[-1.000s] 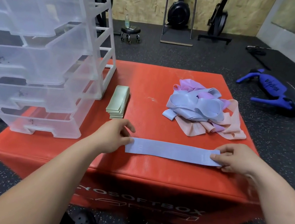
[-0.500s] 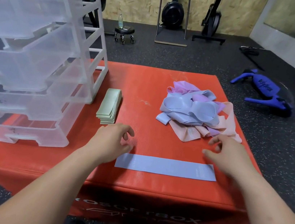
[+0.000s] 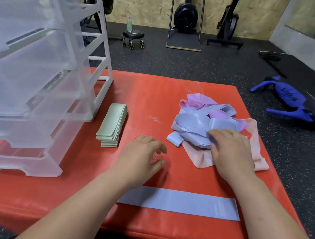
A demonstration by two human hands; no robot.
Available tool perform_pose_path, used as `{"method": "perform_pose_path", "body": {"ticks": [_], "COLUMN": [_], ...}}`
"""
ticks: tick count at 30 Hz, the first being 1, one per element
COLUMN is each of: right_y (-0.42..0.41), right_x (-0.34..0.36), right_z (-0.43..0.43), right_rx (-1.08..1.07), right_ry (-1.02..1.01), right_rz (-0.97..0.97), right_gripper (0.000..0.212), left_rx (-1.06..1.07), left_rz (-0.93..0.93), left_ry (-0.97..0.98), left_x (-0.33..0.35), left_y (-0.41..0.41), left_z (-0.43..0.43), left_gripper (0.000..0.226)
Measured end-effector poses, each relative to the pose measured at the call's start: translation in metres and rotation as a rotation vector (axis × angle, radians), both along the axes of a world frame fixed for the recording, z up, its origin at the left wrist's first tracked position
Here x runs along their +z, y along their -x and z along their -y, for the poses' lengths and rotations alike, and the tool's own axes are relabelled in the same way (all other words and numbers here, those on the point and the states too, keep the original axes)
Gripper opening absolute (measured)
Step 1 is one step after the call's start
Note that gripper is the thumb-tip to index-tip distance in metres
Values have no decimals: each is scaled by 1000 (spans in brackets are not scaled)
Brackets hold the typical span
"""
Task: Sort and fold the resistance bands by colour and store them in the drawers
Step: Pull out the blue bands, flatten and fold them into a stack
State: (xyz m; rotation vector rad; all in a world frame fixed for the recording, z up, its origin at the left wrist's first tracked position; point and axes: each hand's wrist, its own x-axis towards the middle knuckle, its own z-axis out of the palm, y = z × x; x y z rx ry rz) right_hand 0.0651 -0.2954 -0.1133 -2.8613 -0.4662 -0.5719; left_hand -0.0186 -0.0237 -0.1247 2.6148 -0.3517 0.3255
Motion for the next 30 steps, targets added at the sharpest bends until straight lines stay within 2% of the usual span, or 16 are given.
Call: {"method": "perform_pose_path", "body": {"ticks": [1,5,7,10,12,16,19,25,30], "right_y": [-1,9,14,19,21,26,30,26,32], "right_x": [5,32,44,52,52,49,49,38,45], "right_z": [0,-7,-13,-18,-19,-22,-23,-18,-28], "right_rx": [24,140,244,360,396,435,444,311,401], "right_ry": [-83,-650,-782,-853,-871,-855,-817,-536,-508], "right_rz": [-8,-179,-261,-375,-439,-469,-490,-338,-246], "right_gripper": [26,17,21,23,24,29,29,31,38], "left_rx": [-6,-40,-55,-39,-28,15,9,79,-15], "left_rz": [14,93,122,150,104,-146,-256,-157,-100], "left_ry": [24,180,262,363,436,596,737,926,877], "left_x": [0,5,12,21,22,21,14,19,30], "left_y": [-2,-10,-11,-12,-13,-15,-18,-19,-16], "left_z": [0,2,8,20,26,35,38,32,27], "left_gripper": [26,32,44,59,56,39,27,33,29]}}
